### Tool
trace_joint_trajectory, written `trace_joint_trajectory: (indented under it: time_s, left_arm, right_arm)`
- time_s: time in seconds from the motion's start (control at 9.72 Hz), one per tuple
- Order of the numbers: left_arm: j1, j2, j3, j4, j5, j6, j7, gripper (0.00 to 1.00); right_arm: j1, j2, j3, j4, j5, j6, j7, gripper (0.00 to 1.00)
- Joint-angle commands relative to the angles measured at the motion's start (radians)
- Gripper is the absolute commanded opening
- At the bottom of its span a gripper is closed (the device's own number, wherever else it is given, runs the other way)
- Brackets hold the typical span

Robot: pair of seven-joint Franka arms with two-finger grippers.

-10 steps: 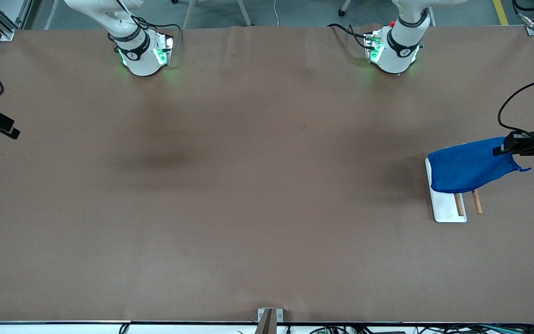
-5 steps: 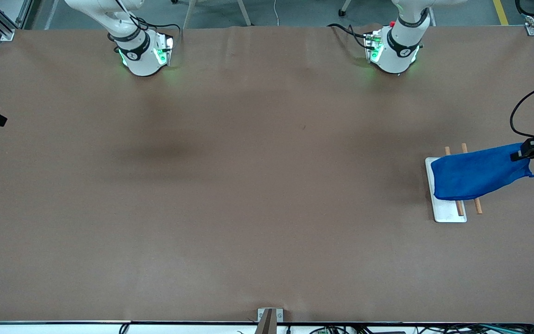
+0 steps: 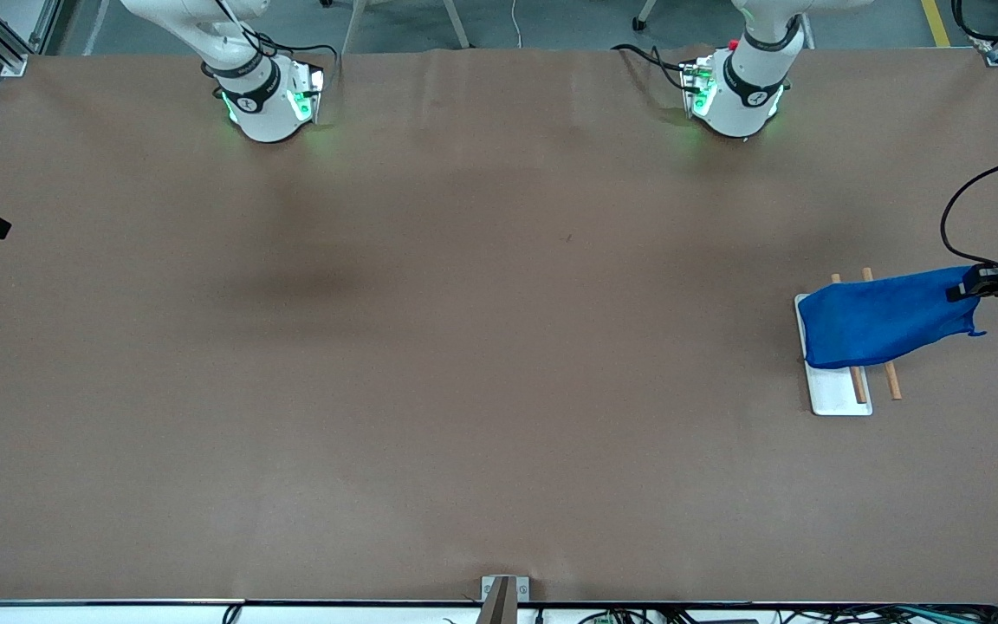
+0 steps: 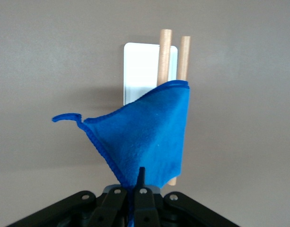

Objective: Right arm passes towel to left arm to hang
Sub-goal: 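Lower the towel with the left gripper over the wooden dowels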

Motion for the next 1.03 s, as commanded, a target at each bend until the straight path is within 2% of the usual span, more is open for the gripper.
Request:
trace_joint_trajectory:
  time_s: [0.0, 0.72, 0.93]
  left_arm:
    - [-0.008, 0.054, 0.005, -0.025, 0.016, 0.066, 0.012, 0.01]
    - [0.009, 0.138, 0.021, -0.021, 0.016, 0.184, 0.078, 0.01]
    - [0.015, 0.154, 0.046, -0.019, 0.013, 0.201, 0.089, 0.01]
  right_arm:
    - [-0.015, -0.004, 0.02, -0.013, -0.009, 0.034, -0.012, 1.0]
    - [-0.016, -0.002, 0.02, -0.013, -0.007, 0.031, -0.012, 1.0]
    - [-0.018, -0.002, 0.019, -0.013, -0.007, 0.028, -0.012, 1.0]
